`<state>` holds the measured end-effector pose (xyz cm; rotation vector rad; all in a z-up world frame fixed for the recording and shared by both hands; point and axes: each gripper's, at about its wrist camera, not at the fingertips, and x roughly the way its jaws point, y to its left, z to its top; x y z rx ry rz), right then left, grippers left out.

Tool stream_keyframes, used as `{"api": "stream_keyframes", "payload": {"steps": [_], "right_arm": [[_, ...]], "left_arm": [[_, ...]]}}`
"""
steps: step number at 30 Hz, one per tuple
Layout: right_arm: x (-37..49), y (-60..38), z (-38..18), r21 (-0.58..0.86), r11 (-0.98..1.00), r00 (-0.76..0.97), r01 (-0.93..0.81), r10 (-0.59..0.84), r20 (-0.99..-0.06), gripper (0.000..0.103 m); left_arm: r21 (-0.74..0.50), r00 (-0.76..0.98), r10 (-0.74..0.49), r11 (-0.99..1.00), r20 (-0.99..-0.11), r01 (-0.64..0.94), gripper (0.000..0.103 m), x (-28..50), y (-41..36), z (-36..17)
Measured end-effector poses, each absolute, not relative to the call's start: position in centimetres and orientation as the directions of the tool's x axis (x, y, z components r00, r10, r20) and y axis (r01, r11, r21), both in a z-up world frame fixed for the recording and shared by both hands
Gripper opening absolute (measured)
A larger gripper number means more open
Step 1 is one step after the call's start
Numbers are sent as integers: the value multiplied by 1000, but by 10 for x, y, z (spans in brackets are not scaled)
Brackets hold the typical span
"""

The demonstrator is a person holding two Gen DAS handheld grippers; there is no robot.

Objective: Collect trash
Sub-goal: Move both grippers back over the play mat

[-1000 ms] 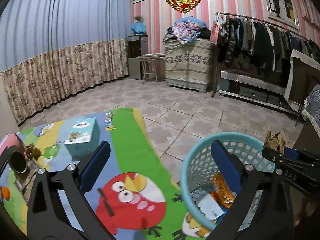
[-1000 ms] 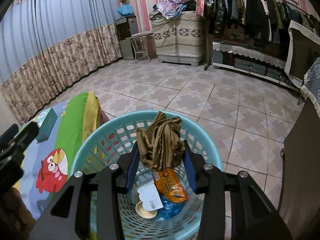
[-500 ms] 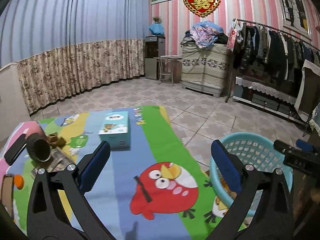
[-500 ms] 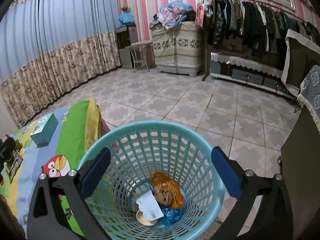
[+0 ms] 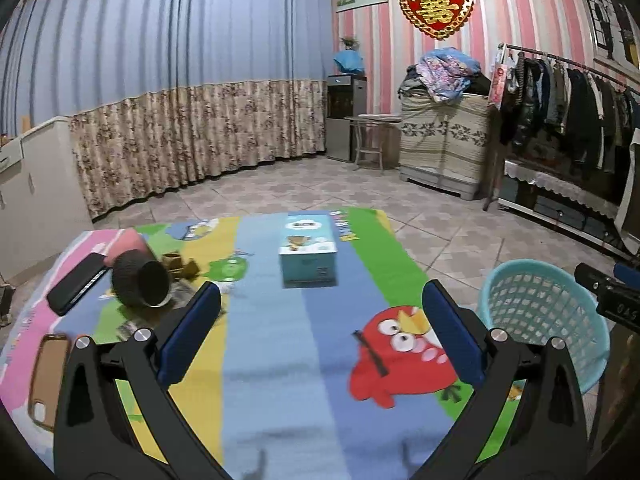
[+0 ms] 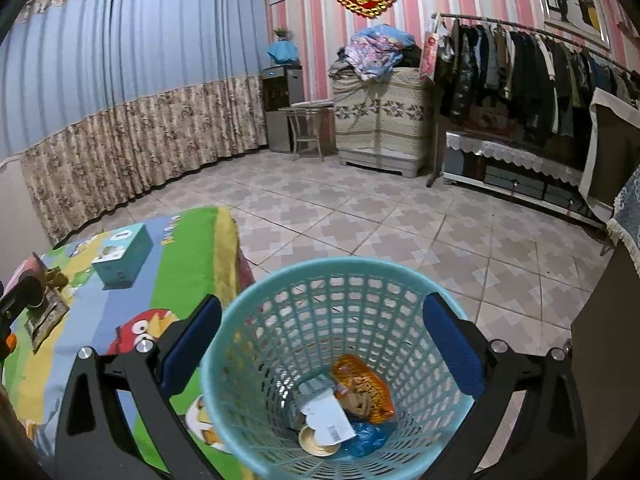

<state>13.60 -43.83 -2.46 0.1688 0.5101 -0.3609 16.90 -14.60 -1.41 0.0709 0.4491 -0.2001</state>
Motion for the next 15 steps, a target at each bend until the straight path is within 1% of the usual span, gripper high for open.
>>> {"api": "stream_keyframes", "payload": {"steps": [9, 15], "right_arm": [[136, -398, -18, 94, 944, 848, 316, -236, -475, 98], [137, -376, -17, 144, 946, 869, 290, -197, -454, 98]], "left_arm": [[30, 898, -110, 990, -427, 135, 98, 159, -96, -16], [32, 898, -63, 996, -436, 85, 98, 160, -62, -22]]}}
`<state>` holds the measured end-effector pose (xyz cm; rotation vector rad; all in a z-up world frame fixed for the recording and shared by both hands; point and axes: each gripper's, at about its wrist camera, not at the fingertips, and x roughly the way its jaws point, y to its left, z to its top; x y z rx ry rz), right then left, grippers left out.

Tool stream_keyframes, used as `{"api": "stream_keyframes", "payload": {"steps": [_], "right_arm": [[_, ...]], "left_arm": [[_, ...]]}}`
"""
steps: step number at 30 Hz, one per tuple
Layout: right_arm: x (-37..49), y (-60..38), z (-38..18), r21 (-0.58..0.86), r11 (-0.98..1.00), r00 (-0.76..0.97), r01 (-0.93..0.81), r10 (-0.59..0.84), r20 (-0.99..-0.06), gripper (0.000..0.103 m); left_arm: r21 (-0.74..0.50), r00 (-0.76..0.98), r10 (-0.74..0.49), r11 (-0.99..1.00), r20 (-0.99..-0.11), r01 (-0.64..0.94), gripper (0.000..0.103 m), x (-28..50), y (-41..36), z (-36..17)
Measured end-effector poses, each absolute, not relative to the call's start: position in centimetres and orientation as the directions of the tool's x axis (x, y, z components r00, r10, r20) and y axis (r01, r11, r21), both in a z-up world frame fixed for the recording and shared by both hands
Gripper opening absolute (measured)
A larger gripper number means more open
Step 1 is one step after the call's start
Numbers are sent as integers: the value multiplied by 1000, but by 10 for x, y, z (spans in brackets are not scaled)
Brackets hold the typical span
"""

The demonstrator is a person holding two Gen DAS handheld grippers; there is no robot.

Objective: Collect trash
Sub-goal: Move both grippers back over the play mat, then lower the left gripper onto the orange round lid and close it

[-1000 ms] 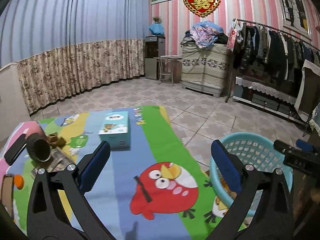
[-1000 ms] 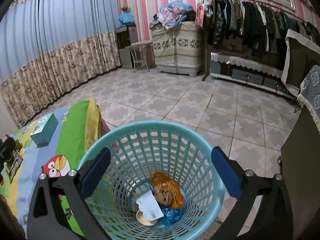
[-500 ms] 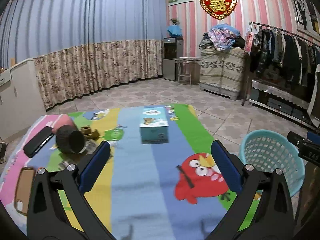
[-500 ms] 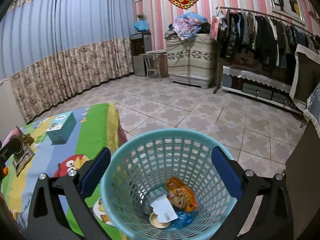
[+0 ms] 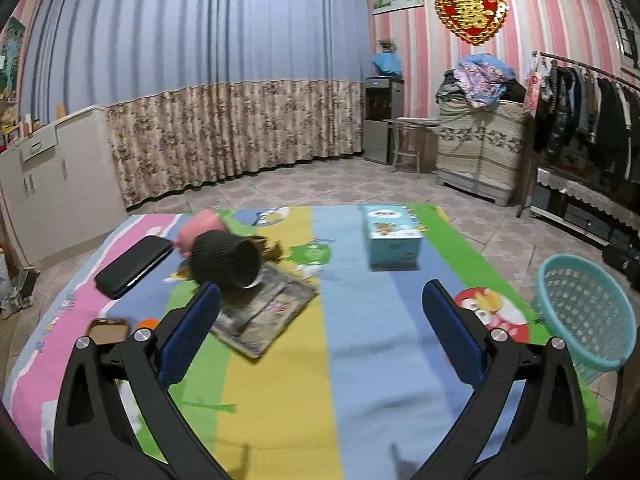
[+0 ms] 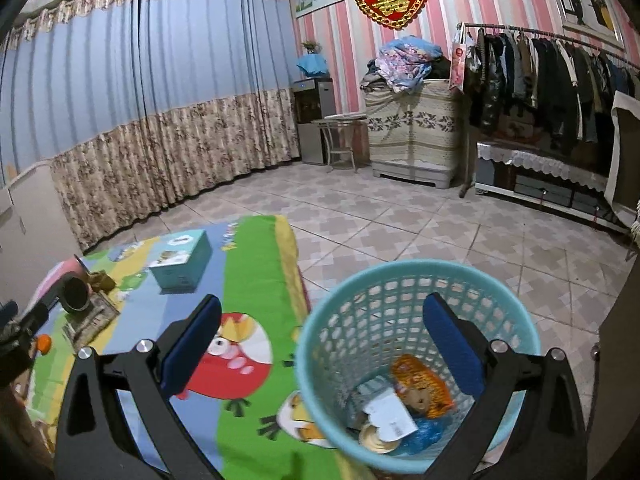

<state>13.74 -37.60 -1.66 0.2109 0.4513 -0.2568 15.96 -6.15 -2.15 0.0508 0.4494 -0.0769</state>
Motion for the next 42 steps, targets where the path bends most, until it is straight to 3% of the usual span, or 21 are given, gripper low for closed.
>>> {"api": "stream_keyframes", "payload": {"steps": [15, 22, 27, 31, 42], "right_arm": [[154, -341, -36, 68, 963, 846, 260, -193, -496, 98], [167, -336, -44, 143, 954, 836, 262, -151, -528, 98], [177, -320, -51, 130, 958, 827, 257, -148, -543, 98], [180, -310, -53, 103, 964, 821, 243, -148, -551, 98], [191, -295, -60, 57, 974, 803, 218, -145, -578, 98]], "left_arm": [[-23, 861, 26, 999, -508, -44, 98, 173, 33, -46], [9, 849, 72, 997, -524, -79, 98, 177, 60, -55], [4, 824, 65, 997, -563, -76, 98, 184, 75, -63], [69, 823, 96, 995, -560, -70, 98, 180, 85, -64], [-6, 739, 35, 999, -672, -53, 94, 218, 102, -75]]}}
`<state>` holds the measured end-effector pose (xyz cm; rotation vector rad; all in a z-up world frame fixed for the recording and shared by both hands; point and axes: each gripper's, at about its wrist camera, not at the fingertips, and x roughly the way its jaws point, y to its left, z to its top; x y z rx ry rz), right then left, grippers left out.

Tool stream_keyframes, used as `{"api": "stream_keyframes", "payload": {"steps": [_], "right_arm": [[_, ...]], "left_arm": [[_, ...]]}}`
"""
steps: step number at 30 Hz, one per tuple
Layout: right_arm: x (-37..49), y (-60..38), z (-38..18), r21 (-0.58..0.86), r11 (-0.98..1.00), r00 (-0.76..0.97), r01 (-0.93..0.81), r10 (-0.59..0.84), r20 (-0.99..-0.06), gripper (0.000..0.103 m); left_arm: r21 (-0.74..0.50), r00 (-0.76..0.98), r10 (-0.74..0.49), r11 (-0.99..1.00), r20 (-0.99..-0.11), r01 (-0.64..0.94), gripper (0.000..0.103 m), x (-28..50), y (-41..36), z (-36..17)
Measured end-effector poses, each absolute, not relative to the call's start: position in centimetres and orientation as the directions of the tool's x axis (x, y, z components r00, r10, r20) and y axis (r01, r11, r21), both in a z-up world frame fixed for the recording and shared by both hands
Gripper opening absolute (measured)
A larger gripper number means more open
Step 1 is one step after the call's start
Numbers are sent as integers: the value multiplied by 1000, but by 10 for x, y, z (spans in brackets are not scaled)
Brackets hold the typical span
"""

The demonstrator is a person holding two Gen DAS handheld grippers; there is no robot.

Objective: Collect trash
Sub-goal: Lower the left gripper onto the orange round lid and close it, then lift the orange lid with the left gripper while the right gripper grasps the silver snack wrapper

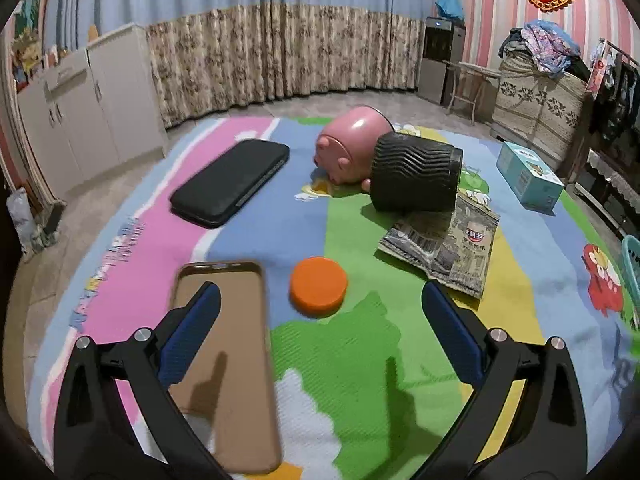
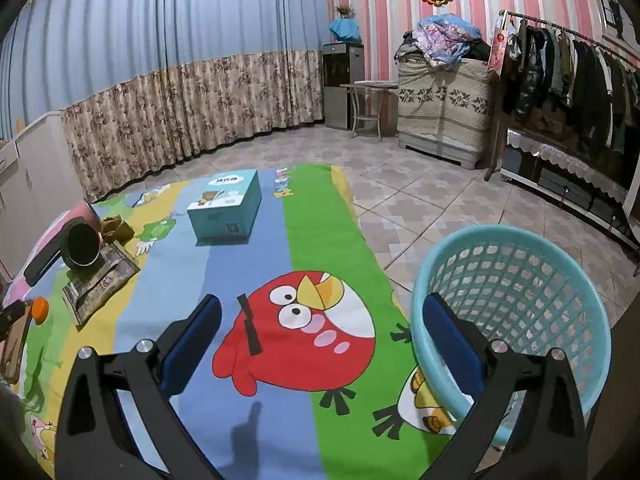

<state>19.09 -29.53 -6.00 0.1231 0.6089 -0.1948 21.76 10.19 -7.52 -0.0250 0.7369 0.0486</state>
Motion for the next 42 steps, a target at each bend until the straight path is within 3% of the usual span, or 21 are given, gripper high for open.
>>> {"api": "stream_keyframes", "payload": {"steps": [3, 7, 15, 26, 30, 42], "right_arm": [[191, -295, -61, 51, 975, 799, 214, -145, -583, 98], [191, -296, -62, 56, 974, 798, 218, -144, -585, 98], [192, -302, -62, 84, 971, 800, 223, -134, -585, 98], [191, -302, -64, 73, 972, 790, 224, -137, -597, 98], [190, -301, -64, 81, 972, 795, 221, -131, -592, 98], [191, -297, -64, 60, 976, 796, 211, -135, -591, 98]], "left_arm": [[3, 727, 17, 1000, -686, -20, 87, 228, 93, -81], [0, 659, 8, 1000, -752, -11, 71, 243, 91, -95], [-47, 595, -13, 998, -803, -42, 53, 261, 99, -108], [-13, 587, 13, 999, -810, -41, 52, 275, 94, -108], [29, 587, 33, 999, -809, -15, 39, 277, 87, -107], [63, 642, 66, 998, -764, -28, 39, 268, 87, -97]]}}
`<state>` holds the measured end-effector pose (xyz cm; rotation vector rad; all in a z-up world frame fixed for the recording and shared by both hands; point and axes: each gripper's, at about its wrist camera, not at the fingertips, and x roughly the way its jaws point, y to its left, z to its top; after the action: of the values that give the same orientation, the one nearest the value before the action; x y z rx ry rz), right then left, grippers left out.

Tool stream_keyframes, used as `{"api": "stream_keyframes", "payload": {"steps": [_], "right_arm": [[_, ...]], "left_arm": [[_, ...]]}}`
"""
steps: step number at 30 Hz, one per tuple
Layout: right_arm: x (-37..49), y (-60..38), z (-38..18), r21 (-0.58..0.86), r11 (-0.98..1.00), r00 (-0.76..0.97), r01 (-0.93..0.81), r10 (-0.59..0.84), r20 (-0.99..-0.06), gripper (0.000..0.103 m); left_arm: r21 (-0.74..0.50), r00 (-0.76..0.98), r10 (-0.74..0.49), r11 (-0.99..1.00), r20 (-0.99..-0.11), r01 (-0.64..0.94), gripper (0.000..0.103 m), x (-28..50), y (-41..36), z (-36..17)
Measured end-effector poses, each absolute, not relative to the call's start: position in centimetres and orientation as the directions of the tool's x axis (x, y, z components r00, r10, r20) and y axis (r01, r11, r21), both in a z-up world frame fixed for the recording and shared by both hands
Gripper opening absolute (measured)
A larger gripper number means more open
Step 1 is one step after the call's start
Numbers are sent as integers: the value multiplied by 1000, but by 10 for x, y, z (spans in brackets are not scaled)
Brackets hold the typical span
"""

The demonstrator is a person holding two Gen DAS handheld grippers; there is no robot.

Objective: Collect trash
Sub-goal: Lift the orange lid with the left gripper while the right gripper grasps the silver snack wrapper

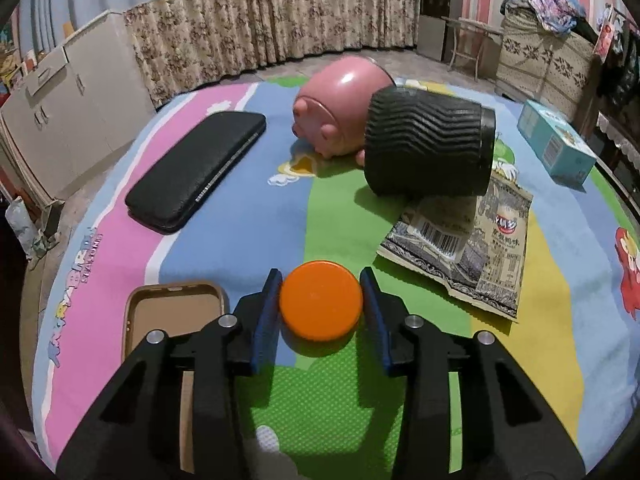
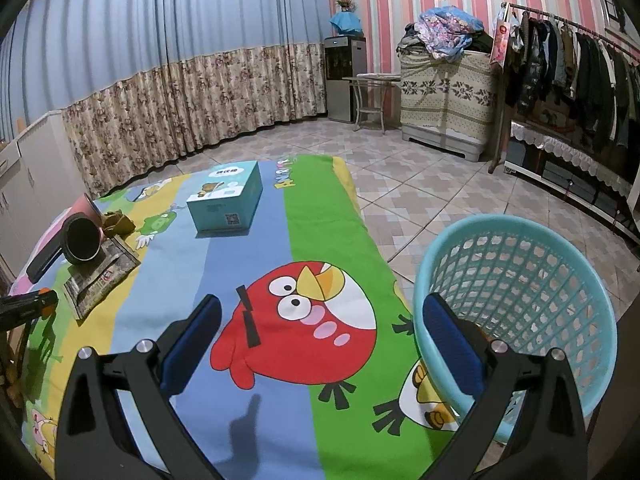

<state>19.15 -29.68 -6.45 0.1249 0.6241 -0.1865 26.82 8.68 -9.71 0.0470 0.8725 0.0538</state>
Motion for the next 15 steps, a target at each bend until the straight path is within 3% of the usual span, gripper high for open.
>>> {"api": "stream_keyframes", "payload": {"steps": [15], "right_arm": [[199, -267, -77, -10, 985, 783, 170, -141, -606, 98]], "left_arm": [[119, 788, 127, 990, -602, -69, 39, 231, 103, -62]]}}
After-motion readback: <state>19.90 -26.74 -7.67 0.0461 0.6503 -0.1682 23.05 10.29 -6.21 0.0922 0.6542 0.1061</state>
